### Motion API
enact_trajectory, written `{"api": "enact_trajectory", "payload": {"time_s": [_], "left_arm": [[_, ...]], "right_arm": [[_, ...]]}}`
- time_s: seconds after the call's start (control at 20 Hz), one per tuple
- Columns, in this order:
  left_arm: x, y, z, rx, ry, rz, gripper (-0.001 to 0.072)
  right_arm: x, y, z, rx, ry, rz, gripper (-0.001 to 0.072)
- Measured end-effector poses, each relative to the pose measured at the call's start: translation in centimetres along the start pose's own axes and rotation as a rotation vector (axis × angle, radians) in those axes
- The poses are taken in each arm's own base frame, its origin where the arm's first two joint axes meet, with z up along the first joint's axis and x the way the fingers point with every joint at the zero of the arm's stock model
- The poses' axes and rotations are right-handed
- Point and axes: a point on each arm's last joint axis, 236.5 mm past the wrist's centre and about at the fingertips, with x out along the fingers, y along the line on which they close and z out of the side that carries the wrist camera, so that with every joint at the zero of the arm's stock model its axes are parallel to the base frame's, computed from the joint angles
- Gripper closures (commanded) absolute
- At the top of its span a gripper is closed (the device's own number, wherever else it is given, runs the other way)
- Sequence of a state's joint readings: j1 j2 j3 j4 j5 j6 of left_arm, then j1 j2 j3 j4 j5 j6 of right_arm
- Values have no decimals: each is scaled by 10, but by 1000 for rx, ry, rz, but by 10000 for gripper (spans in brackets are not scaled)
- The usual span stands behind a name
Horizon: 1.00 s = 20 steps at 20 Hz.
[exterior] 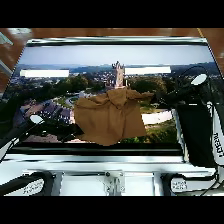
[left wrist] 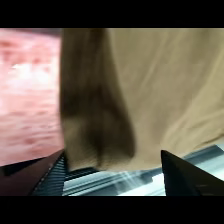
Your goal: Fold the shirts.
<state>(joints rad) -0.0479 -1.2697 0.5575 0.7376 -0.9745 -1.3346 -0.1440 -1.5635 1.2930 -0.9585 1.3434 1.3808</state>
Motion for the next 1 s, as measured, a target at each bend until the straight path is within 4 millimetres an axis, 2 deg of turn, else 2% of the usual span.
{"api": "enact_trajectory", "payload": {"time_s": [0.05, 0.1, 0.15, 0.25, 0.35, 0.55, 0.65, 0.75, 0.8, 1.0], "left_arm": [[4, -1, -1, 2, 4, 0, 452], [7, 0, -2, 9, 6, 6, 578], [9, -2, -1, 5, 3, 1, 662], [11, -4, -3, 11, 12, -4, 662], [11, -6, -6, 26, 23, -11, 662], [4, -16, -8, 57, 16, -28, 662], [-1, -22, -10, 78, 10, -40, 662], [-7, -28, -10, 99, -4, -51, 662], [-11, -31, -10, 110, -12, -56, 662], [-18, -38, -11, 134, -31, -67, 662]], "right_arm": [[1, 1, -1, -1, 2, 2, 119], [2, 1, -1, -3, 3, 1, 113], [2, 1, -2, -4, 6, -3, 30], [6, -9, -12, -5, 43, -40, 30], [14, -21, -30, 17, 103, -67, 30], [43, -33, -72, 58, 224, -46, 31], [56, -35, -87, 62, 261, -36, 34], [65, -34, -93, 62, 272, -21, 37], [69, -34, -95, 62, 274, -16, 75], [88, -24, -99, 47, 287, 2, 80]]}}
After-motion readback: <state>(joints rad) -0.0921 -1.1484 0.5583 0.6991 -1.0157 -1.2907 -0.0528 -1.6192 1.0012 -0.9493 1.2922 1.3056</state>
